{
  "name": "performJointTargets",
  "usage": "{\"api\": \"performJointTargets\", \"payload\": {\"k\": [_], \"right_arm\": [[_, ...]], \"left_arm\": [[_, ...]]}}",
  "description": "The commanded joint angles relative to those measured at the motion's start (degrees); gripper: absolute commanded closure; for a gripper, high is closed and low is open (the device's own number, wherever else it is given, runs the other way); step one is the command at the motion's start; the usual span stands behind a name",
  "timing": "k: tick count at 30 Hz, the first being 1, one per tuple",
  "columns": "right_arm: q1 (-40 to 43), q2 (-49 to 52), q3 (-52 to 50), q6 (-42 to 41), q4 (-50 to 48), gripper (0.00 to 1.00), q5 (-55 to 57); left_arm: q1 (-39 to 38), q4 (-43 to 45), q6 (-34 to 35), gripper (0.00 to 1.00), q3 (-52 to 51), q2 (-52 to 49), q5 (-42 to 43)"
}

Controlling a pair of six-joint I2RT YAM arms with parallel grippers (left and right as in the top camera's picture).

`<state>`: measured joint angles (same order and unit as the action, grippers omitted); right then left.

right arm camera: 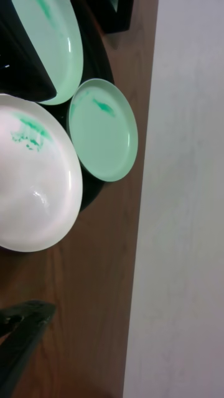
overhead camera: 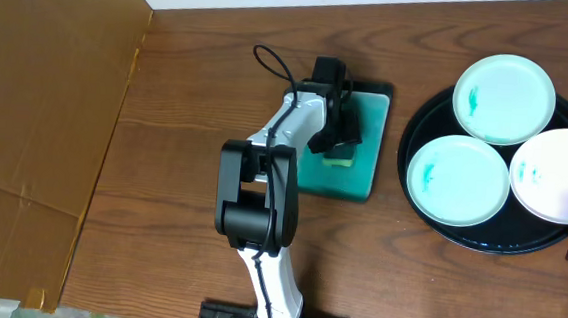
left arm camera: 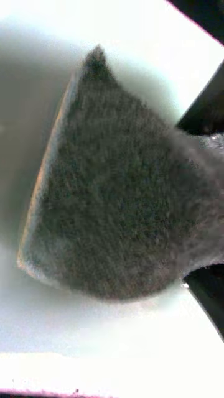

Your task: Clean dirty plates on tray and stack at the side

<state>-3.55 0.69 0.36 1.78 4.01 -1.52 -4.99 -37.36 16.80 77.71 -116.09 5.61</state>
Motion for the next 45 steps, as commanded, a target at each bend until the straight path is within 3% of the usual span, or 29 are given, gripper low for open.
{"api": "performJointTargets", "payload": {"k": [1, 3, 5, 8, 16, 30, 34, 40, 45], "right_arm": [[0.22, -0.37, -0.04, 0.44, 0.26, 0.01, -0.04], [0.22, -0.37, -0.04, 0.44, 0.28, 0.01, -0.04], [0.22, -0.37, -0.04, 0.44, 0.28, 0.01, -0.04], [0.22, -0.37, -0.04, 0.44, 0.28, 0.01, -0.04], [0.22, -0.37, -0.04, 0.44, 0.28, 0.01, -0.04], [0.22, -0.37, -0.04, 0.44, 0.28, 0.01, -0.04], [0.22, -0.37, -0.04, 0.44, 0.26, 0.01, -0.04], [0.22, -0.37, -0.04, 0.44, 0.26, 0.01, -0.04], [0.22, -0.37, -0.04, 0.44, 0.28, 0.01, -0.04]], "left_arm": [[-0.11, 0.15, 0.22, 0.56, -0.61, -0.74, -0.35], [-0.11, 0.17, 0.22, 0.71, -0.52, -0.72, -0.37], [-0.11, -0.02, 0.22, 0.76, -0.17, -0.63, -0.37], [-0.11, -1.33, 0.22, 0.93, 0.92, -0.07, -0.35], [-0.13, -4.13, 0.22, 0.93, 2.21, 6.64, -0.35], [-0.13, -6.21, 0.52, 0.93, 2.19, 28.15, -0.31], [-0.26, -5.88, 3.26, 0.92, -1.14, 27.02, -0.33], [-1.2, 3.67, 6.69, 0.93, -12.24, 18.12, -0.17], [-1.03, -0.83, 6.21, 0.93, -9.18, 16.9, -0.07]]}}
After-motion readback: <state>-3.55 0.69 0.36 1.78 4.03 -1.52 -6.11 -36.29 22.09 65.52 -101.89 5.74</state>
